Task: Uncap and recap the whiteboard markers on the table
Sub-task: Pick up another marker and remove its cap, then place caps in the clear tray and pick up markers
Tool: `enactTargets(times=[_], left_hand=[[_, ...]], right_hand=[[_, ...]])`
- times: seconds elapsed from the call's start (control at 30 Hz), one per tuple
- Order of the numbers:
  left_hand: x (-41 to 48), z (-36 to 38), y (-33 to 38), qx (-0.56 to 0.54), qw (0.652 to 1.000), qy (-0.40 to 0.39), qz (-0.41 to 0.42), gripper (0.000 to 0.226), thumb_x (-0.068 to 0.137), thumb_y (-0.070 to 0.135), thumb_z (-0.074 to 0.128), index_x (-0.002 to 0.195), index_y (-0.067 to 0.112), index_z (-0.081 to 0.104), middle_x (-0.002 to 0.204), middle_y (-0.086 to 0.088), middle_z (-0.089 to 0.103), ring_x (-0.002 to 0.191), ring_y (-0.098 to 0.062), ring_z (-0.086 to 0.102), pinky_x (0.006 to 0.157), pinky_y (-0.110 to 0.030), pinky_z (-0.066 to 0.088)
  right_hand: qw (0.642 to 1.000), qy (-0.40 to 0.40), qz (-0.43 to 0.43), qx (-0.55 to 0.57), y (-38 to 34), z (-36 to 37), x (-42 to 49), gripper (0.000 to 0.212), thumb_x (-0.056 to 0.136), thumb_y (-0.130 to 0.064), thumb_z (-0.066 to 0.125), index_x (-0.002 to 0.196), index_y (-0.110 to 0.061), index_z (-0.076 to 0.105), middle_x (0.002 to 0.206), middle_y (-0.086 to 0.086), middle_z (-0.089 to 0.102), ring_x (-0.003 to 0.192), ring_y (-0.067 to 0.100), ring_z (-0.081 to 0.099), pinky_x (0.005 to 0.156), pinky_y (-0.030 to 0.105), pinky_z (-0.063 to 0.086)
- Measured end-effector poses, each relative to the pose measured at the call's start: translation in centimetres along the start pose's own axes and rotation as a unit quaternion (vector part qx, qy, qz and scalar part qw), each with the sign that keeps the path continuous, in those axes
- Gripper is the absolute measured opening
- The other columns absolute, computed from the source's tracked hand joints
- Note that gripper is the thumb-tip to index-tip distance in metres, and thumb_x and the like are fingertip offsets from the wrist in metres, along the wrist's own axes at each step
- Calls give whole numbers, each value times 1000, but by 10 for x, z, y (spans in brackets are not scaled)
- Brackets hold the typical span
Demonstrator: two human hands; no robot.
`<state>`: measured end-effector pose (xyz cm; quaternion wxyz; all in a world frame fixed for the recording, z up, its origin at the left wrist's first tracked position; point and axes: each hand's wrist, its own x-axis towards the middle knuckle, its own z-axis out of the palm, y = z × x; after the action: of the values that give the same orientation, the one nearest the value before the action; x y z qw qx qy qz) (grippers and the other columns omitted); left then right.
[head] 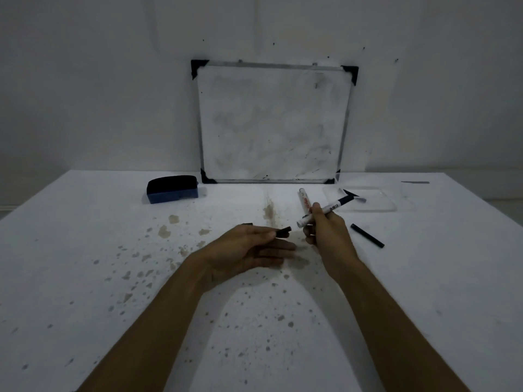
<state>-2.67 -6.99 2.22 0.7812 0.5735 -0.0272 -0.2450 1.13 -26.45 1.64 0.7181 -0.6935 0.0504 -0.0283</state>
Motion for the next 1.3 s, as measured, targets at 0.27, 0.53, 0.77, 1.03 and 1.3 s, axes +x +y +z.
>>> enactTargets(times=[0.27, 0.53, 0.77, 1.03, 1.3], left_hand=[[-2, -14, 5, 98, 979, 150, 95, 30, 103, 4, 54, 131, 5, 66, 96, -8, 72, 78, -16, 61, 70, -26, 54], [0, 12, -22, 348, 887, 211, 220, 24, 104, 16, 58, 125, 24, 67, 99, 8, 79, 88, -5, 73, 77, -19, 58], [6, 52, -13, 427, 844, 210, 248, 14, 103, 18, 58, 116, 17, 64, 96, 13, 79, 92, 2, 72, 81, -16, 57], [96, 121, 59, 555, 781, 133, 253, 20, 99, 23, 63, 116, 18, 72, 111, 3, 74, 99, -11, 67, 84, -21, 48], [239, 148, 93, 676, 716, 29, 172, 23, 95, 24, 70, 116, 15, 75, 112, -3, 76, 97, -13, 65, 87, -27, 52]], right_hand=[[861, -52, -214, -458, 16, 1, -13, 39, 107, -39, 42, 116, -12, 69, 98, 15, 64, 80, 27, 64, 69, 31, 49], [856, -64, -192, -475, 19, -4, -16, 50, 95, -43, 66, 137, -17, 63, 120, 14, 60, 102, 27, 64, 93, 35, 53], [900, -27, -152, -408, -22, -70, -9, 28, 95, -43, 66, 119, -31, 70, 101, -5, 69, 84, 7, 58, 71, 20, 41], [895, 77, -41, -437, -16, -195, 35, 26, 96, -32, 65, 117, -18, 71, 102, 4, 69, 93, 20, 63, 80, 28, 46], [827, 160, -91, -532, 21, -212, 64, 44, 93, -39, 63, 131, -17, 63, 130, 9, 59, 122, 33, 52, 101, 46, 35]])
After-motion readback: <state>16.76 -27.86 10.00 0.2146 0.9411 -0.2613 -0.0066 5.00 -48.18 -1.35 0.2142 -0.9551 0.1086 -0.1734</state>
